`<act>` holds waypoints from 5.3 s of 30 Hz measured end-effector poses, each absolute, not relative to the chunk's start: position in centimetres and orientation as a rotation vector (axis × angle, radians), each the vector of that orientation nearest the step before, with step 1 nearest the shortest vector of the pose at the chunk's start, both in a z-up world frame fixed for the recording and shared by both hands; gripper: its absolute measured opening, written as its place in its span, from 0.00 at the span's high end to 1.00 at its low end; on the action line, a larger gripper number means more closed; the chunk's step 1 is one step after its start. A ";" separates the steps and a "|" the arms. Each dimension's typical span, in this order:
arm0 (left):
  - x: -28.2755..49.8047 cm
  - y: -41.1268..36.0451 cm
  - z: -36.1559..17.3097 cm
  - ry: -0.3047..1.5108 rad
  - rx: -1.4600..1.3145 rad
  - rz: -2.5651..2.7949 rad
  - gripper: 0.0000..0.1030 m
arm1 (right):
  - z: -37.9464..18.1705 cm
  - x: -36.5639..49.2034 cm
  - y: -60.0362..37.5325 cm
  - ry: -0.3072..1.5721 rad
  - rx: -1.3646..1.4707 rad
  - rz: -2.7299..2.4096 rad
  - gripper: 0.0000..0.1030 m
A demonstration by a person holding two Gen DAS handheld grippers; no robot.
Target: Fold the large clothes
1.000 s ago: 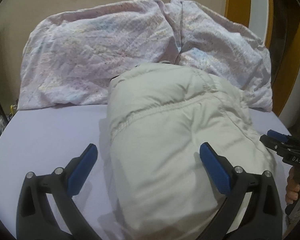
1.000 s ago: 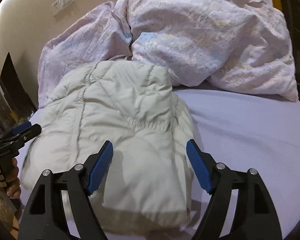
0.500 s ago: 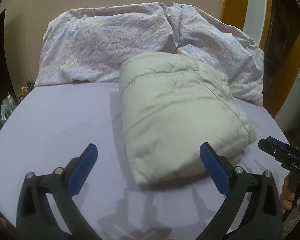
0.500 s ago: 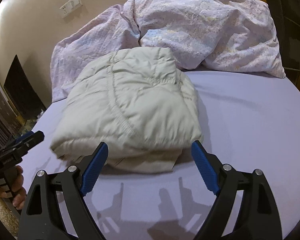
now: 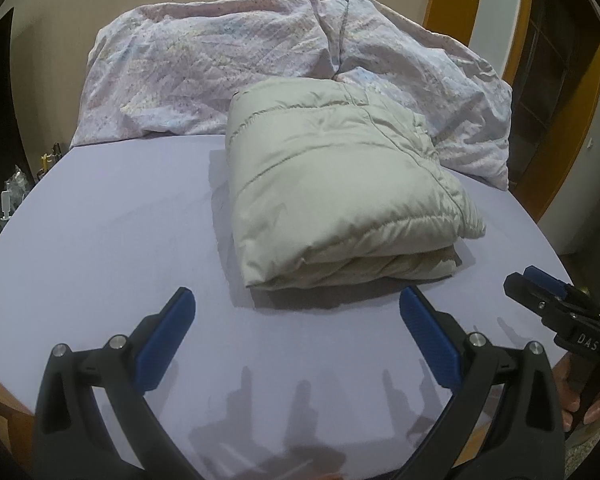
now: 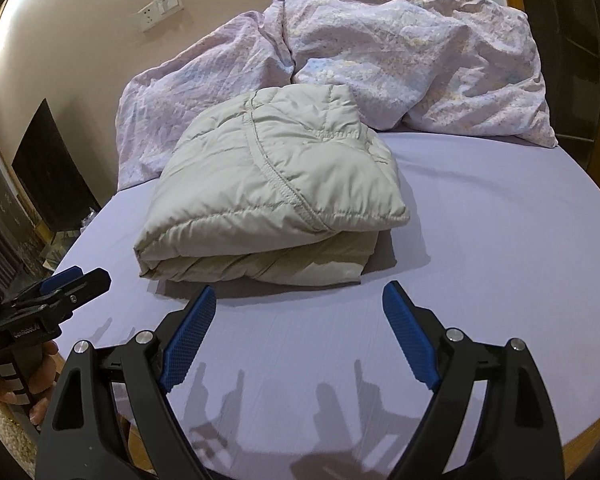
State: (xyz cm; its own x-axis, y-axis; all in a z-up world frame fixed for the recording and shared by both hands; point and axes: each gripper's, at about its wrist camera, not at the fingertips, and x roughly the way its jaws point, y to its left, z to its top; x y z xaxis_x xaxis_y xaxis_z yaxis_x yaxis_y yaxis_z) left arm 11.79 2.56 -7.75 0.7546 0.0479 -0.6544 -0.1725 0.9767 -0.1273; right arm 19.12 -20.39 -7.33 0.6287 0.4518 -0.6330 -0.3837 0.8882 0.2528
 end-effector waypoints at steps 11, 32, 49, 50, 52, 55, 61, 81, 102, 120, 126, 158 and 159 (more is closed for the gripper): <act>10.1 1.8 -7.8 0.729 -0.183 0.113 0.02 | -6.8 17.0 -20.5 0.742 0.114 0.496 0.15; 8.2 1.3 -7.9 0.734 -0.210 0.106 0.02 | -6.1 14.7 -20.5 0.735 0.138 0.523 0.15; 8.2 0.8 -7.9 0.738 -0.216 0.099 0.02 | -6.1 14.4 -20.8 0.738 0.160 0.520 0.15; 8.2 0.8 -7.9 0.738 -0.215 0.099 0.02 | -6.1 14.3 -20.9 0.737 0.160 0.519 0.15; 8.3 0.7 -8.0 0.738 -0.215 0.099 0.02 | -6.1 14.3 -20.9 0.736 0.160 0.517 0.15; 8.3 0.6 -8.0 0.739 -0.214 0.098 0.02 | -6.1 14.4 -20.9 0.736 0.160 0.520 0.15; 8.4 0.6 -7.9 0.739 -0.216 0.099 0.02 | -6.1 14.3 -20.9 0.735 0.161 0.519 0.15; 8.9 0.3 -7.9 0.739 -0.213 0.064 0.02 | -6.2 14.5 -21.0 0.740 0.162 0.522 0.15; 9.1 0.1 -7.7 0.738 -0.211 0.060 0.02 | -6.2 14.6 -20.8 0.739 0.163 0.521 0.15; 9.2 0.2 -7.7 0.741 -0.211 0.059 0.02 | -6.2 14.6 -20.8 0.740 0.163 0.518 0.15; 9.2 0.2 -7.7 0.741 -0.212 0.059 0.02 | -6.4 14.8 -20.7 0.745 0.165 0.522 0.15; 9.4 0.2 -7.9 0.743 -0.214 0.054 0.02 | -6.5 14.9 -20.5 0.746 0.167 0.522 0.15; 9.4 0.2 -7.9 0.742 -0.215 0.054 0.02 | -6.5 14.9 -20.5 0.746 0.168 0.522 0.15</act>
